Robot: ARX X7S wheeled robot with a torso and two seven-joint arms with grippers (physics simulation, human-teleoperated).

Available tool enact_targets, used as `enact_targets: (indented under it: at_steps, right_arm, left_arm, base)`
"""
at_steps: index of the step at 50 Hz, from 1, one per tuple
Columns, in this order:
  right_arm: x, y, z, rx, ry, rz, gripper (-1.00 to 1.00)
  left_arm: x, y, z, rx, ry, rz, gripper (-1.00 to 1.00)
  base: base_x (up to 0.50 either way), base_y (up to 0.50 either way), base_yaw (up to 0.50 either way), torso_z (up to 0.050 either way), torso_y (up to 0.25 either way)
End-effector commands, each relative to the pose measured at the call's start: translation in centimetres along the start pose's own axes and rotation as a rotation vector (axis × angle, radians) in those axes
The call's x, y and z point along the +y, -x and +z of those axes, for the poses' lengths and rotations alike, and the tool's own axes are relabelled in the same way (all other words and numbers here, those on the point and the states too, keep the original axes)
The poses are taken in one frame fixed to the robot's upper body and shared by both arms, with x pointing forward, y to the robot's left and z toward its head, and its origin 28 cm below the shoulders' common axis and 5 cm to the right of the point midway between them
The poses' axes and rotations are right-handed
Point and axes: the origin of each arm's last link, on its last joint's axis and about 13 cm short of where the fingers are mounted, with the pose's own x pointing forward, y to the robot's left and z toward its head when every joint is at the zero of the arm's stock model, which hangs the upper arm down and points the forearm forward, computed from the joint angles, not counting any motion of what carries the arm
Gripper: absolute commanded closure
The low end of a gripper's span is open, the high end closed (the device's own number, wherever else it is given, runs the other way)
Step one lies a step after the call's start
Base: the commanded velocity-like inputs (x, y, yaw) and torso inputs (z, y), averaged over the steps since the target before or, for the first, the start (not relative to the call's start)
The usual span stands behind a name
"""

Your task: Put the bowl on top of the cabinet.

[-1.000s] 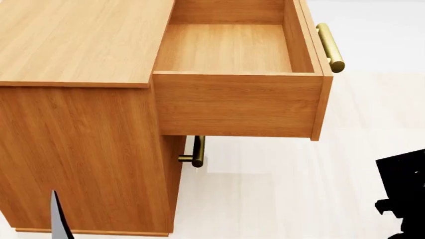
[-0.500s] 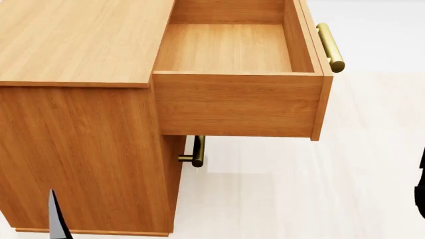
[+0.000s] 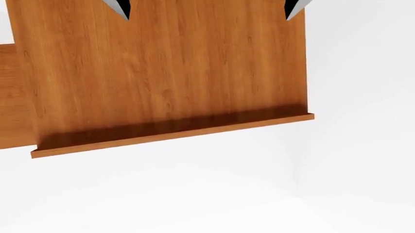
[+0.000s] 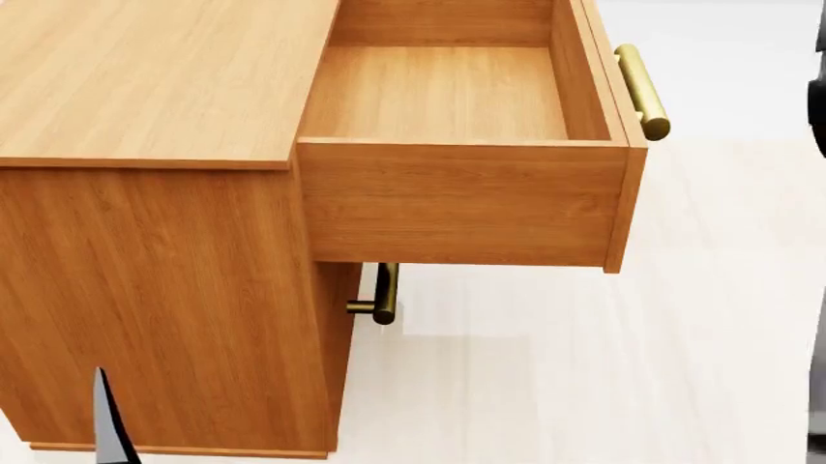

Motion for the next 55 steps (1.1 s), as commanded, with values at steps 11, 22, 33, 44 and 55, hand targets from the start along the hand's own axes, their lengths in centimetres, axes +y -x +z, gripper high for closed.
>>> enact_targets:
  at_steps: [11,22,33,44,55]
  right_arm:
    - [2.1,-2.5,13.6,-0.443,-0.033,0.095,1.0]
    - [5.3,-0.6,17.8,-0.638,-0.042,0.256,1.0]
    - [6.6,1.1,20.6,-0.683,-0.176,0.372,1.0]
    - [6.8,2.8,23.3,-0.458,-0.791,0.662,1.0]
    - [6.8,4.5,25.5,-0.407,-0.997,0.727,1.0]
  left_arm:
    - [0.1,0.1,0.1,-0.011,0.032,-0.004,-1.0]
    - [0.3,0.0,0.1,-0.009,0.036,0.006,-1.0]
    - [0.3,-0.1,0.1,0.0,0.045,0.009,-1.0]
    - [1.0,-0.6,0.2,0.004,0.057,0.04,-1.0]
    - [1.0,-0.4,0.1,0.012,0.068,0.036,-1.0]
  base:
    - [0.0,0.0,0.0,0.0,0.001]
    - [0.0,0.0,0.0,0.0,0.0]
    - [0.0,0.0,0.0,0.0,0.001]
    - [0.0,0.0,0.0,0.0,0.0]
    - [0.0,0.0,0.0,0.0,0.001]
